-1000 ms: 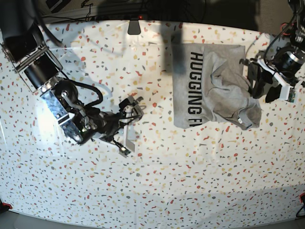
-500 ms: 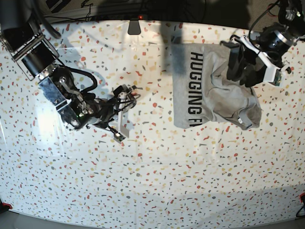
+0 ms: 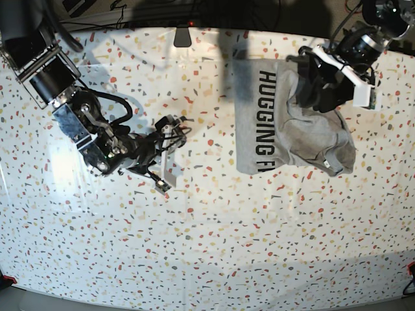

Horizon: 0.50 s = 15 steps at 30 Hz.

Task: Fold the T-shirt properly
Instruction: 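Grasp the folded shirt's edge with the left gripper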

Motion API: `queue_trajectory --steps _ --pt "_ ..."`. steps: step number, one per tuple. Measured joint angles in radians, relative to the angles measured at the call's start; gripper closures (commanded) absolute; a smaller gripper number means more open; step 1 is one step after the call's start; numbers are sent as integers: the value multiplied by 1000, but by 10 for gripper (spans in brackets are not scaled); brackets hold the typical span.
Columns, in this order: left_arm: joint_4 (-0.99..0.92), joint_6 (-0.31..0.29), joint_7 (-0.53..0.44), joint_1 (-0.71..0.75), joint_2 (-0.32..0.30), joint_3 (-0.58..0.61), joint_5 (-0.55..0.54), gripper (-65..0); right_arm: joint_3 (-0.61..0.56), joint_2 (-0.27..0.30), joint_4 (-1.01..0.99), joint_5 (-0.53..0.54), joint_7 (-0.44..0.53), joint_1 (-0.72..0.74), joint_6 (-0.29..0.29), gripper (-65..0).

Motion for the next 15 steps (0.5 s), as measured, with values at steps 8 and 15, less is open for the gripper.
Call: queue_trajectory --steps 8,15 --pt "0 68 -32 -41 0 143 205 -245 0 0 0 0 4 0 0 -390" --pt "-2 151 -30 -58 0 156 283 -245 0 12 0 -26 6 0 0 -390"
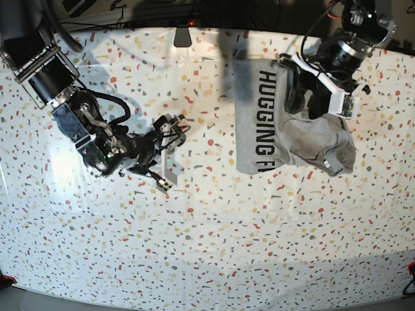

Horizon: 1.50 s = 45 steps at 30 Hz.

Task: Fold the T-shirt properly
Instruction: 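Grasp the folded shirt's edge with the left gripper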

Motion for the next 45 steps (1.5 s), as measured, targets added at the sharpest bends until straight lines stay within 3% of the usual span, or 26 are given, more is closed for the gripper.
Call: queue_trajectory --steps 3,9,11,18,21,25,31,37,45 --pt "0 -5 16 0 1 0 -3 -240 0 8 0 0 0 0 0 -390" --pt "-1 -4 38 2 0 2 -3 -85 0 7 0 0 0 0 0 -390" --pt "-1 -5 38 2 0 2 -2 0 0 7 0 0 1 0 0 -390" --pt "-1 -5 58 3 0 0 -3 0 0 8 0 0 1 0 0 -390" --pt "-1 -10 58 24 0 -25 58 0 0 13 0 -3 1 0 0 -390" --pt "-1 -8 -8 92 0 -112 148 0 0 16 0 -7 1 0 -1 -390" --pt "-14 -5 -38 172 0 -245 154 0 0 16 0 -7 1 0 -3 -390" --pt "-167 -14 -77 182 0 -244 156 0 0 16 0 -7 1 0 -3 -390" --pt "-299 -8 -176 181 0 -244 255 0 0 16 0 -7 0 0 -3 -390"
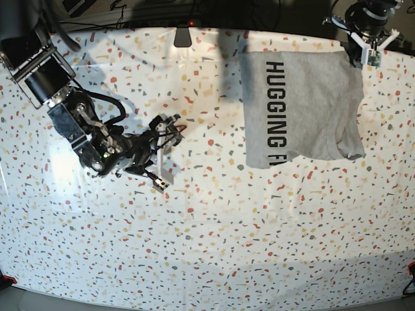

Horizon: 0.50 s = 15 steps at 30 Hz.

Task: Fold the T-shirt properly
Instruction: 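Grasp the folded shirt's edge with the left gripper, then drag the folded shirt toward the right gripper with the left gripper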

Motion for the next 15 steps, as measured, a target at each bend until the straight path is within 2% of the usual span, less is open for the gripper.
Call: queue_trajectory --steps 5,8,15 --pt "-1 0 -1 -39 0 0 0 0 0 0 0 12 0 0 0 -390" --pt "-10 0 -41 -81 0 0 0 0 0 0 0 11 -1 0 0 -390" --pt "-205 -8 -108 -218 0 -1 25 0 0 0 0 11 -8 0 -1 -390"
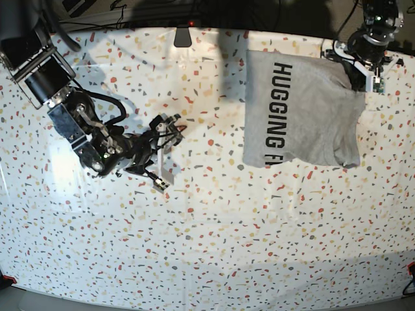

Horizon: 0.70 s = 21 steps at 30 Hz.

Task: Fold the T-shirt properly
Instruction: 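Drag the folded shirt toward the right gripper with the left gripper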

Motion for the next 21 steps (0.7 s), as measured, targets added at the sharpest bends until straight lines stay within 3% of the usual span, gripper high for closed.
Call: queue_trajectory --steps 5,8,12,16,21 --pt "-171 7 -169 -106 -1 -5 53 0 0 0 0 -1 0 0 0 -390" --pt "-253 -69 -249 -163 -7 -10 55 0 0 0 0 -3 11 0 0 -390" --pt "-336 -141 -273 -264 -2 -10 53 0 0 -1 0 -3 16 0 0 -390" --pt "-402 -150 -280 -362 21 30 79 0 0 -3 0 -3 16 0 0 -390" --pt "-473 -153 -277 -471 21 181 95 0 0 -9 -1 -4 16 0 -1 -390"
